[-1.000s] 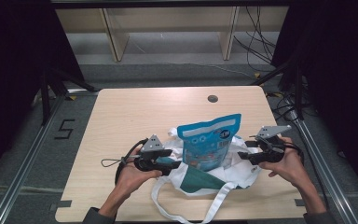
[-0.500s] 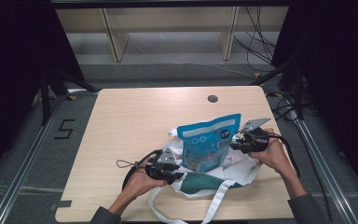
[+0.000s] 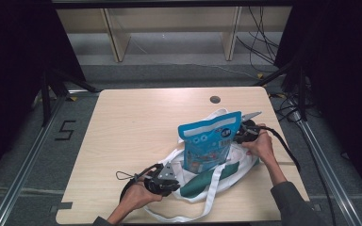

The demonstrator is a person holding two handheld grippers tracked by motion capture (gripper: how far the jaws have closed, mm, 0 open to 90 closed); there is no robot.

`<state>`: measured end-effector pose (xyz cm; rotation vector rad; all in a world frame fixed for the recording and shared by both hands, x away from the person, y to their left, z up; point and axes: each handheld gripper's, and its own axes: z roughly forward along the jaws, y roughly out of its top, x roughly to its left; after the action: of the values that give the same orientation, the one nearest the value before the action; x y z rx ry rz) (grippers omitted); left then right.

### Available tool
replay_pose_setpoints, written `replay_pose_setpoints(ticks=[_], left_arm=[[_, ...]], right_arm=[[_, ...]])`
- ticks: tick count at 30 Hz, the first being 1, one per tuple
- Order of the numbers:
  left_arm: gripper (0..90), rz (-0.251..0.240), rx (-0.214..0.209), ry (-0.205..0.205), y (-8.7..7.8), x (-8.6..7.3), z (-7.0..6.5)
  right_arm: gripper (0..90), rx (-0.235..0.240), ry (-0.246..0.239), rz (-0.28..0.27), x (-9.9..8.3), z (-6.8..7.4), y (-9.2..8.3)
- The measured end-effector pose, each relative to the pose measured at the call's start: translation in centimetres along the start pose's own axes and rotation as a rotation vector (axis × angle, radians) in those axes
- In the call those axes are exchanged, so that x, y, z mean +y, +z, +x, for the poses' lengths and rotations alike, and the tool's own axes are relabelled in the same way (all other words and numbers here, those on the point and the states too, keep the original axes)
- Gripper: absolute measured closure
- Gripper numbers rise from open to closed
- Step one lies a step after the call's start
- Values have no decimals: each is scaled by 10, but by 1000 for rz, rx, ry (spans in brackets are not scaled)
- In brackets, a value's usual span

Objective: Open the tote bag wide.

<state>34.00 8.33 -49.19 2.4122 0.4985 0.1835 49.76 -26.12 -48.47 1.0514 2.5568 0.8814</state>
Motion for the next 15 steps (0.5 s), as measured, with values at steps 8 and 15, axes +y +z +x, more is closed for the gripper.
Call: replay_pose_setpoints(ticks=[8, 15], left_arm=[[635, -192, 14, -162, -31, 15, 14], [545, -219, 209, -168, -35, 32, 30]], right_arm=[[680, 69, 48, -70, 1, 1, -18], [576, 93, 31, -142, 2, 12, -76]])
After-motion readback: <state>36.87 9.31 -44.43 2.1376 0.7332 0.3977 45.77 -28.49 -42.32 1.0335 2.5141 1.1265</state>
